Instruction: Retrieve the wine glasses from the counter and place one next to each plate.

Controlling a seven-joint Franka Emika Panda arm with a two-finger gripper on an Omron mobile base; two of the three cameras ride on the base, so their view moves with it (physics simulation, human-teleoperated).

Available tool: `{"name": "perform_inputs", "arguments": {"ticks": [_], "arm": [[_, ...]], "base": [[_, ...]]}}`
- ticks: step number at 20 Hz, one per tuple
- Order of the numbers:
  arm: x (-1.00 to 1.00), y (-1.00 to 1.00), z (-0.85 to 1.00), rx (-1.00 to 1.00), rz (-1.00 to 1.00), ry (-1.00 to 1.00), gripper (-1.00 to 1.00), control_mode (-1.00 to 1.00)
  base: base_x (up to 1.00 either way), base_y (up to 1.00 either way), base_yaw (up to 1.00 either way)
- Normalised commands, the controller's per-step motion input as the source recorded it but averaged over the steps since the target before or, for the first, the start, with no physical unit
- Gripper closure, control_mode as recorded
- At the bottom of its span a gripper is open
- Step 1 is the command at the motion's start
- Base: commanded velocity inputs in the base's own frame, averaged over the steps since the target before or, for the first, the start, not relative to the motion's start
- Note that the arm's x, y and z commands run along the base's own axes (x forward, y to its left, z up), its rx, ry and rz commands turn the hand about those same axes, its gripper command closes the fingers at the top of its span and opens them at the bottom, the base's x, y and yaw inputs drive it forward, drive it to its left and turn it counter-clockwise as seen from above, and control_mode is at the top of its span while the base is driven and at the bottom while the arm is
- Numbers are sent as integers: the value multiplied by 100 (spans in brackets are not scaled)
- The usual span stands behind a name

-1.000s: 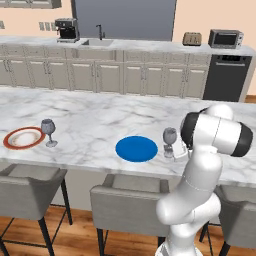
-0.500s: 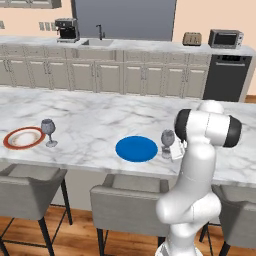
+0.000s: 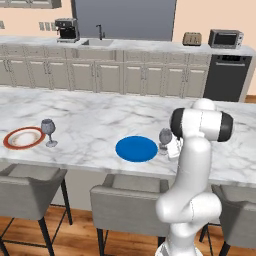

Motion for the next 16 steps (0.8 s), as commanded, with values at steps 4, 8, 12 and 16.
{"name": "perform_inputs", "arguments": {"ticks": [4,8,12,16], "arm": [[17,0,-22,5,2,0,100,-100],[2,-5,-24,4,2,0,100,-100],[1,-6,-28,4,2,0,100,-100],[0,-6,-28,2,2,-2,100,-100]], "base": [[0,0,0],[0,0,0],[0,0,0],[0,0,0]]}}
